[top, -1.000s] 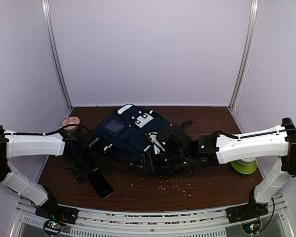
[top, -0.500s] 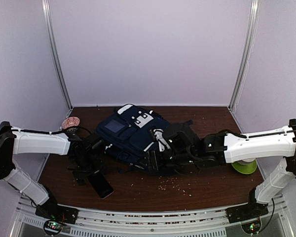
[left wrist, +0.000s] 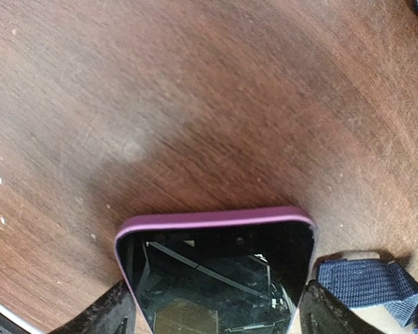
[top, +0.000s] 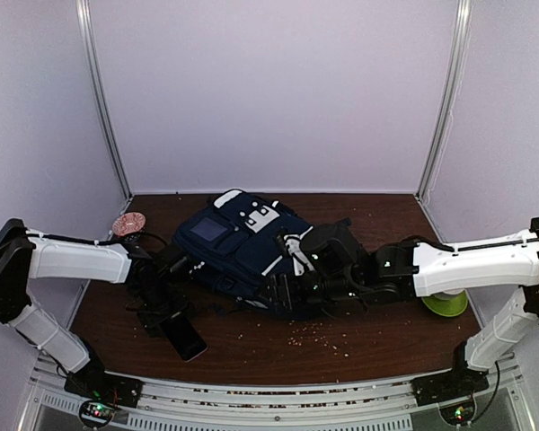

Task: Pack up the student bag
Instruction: Pick up the personal item from the center of the board.

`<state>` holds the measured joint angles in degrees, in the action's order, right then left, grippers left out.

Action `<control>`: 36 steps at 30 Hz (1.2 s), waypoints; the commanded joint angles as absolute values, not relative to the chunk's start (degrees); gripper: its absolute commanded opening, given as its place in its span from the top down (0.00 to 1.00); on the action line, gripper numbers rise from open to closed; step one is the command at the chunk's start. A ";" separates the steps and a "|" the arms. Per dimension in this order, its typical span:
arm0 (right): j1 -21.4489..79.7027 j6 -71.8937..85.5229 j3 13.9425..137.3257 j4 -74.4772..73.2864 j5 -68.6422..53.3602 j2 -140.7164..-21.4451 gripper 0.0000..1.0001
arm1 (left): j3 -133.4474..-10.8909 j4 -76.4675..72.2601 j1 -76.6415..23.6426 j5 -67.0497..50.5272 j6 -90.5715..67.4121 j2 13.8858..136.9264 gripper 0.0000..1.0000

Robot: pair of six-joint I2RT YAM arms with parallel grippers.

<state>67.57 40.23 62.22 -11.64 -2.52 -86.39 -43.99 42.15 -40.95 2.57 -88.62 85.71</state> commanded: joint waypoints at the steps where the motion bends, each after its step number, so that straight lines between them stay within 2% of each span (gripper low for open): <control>1: 67.27 39.96 60.97 -12.36 -0.83 -84.33 0.32 | -41.83 40.44 -41.13 3.05 -89.65 86.54 0.18; 9: 67.26 40.10 59.77 -12.05 -0.53 -83.88 0.31 | -40.34 40.78 -41.13 2.99 -90.31 86.99 0.12; 20: 67.10 39.74 59.65 -12.52 -0.45 -82.53 0.31 | -41.35 42.77 -41.13 4.05 -89.93 84.73 0.36; 30: 67.03 39.16 60.29 -12.98 0.45 -80.60 0.31 | -49.97 57.02 -41.13 10.83 -88.74 69.44 0.39; 36: 66.98 39.03 59.36 -8.40 -1.52 -81.39 0.31 | -55.86 60.55 -41.53 12.86 -86.84 64.60 0.39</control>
